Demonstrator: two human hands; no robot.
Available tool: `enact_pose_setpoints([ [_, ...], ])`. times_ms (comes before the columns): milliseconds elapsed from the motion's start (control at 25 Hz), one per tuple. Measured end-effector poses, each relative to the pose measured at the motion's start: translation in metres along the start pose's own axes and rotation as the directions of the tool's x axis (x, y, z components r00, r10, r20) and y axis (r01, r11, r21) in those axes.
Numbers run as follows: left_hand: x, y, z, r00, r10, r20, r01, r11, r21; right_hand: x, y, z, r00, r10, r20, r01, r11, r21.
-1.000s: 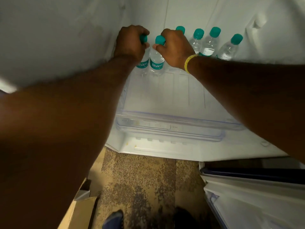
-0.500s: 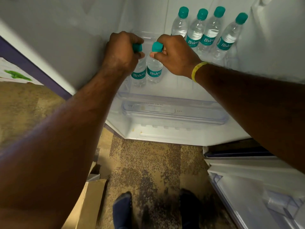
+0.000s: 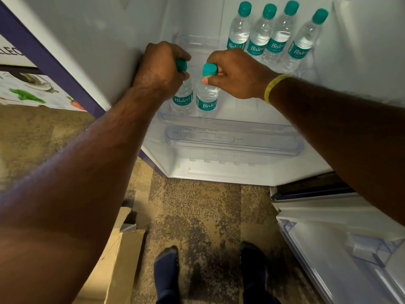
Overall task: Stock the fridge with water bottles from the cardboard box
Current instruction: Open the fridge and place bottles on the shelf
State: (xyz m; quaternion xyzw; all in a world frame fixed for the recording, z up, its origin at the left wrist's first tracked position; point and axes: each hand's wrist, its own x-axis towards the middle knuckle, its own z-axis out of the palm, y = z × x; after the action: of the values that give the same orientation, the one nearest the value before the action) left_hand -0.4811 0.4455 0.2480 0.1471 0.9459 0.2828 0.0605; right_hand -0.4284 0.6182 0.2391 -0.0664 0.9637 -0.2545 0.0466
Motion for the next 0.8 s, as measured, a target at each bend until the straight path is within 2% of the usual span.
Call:
enact_pose_setpoints([
  [320,-0.008,0.001,-0.009,0.998,0.036,0.061,-0.045,0.987,0.151,-0.017,0.004,0.011,0.999,-0.034,-0.041,0.036,0.998,0.047],
  [480,-0.014,0.009,-0.014,0.994,0.011,0.113,-0.035,0.976,0.216,-0.018,0.005,0.013,0.998,-0.018,-0.067,0.021,0.998,0.058],
  [800,-0.017,0.011,-0.02,0.996,0.007,0.087,-0.033,0.954,0.297,-0.015,0.005,0.016,0.996,-0.014,-0.085,0.017,0.999,0.04],
])
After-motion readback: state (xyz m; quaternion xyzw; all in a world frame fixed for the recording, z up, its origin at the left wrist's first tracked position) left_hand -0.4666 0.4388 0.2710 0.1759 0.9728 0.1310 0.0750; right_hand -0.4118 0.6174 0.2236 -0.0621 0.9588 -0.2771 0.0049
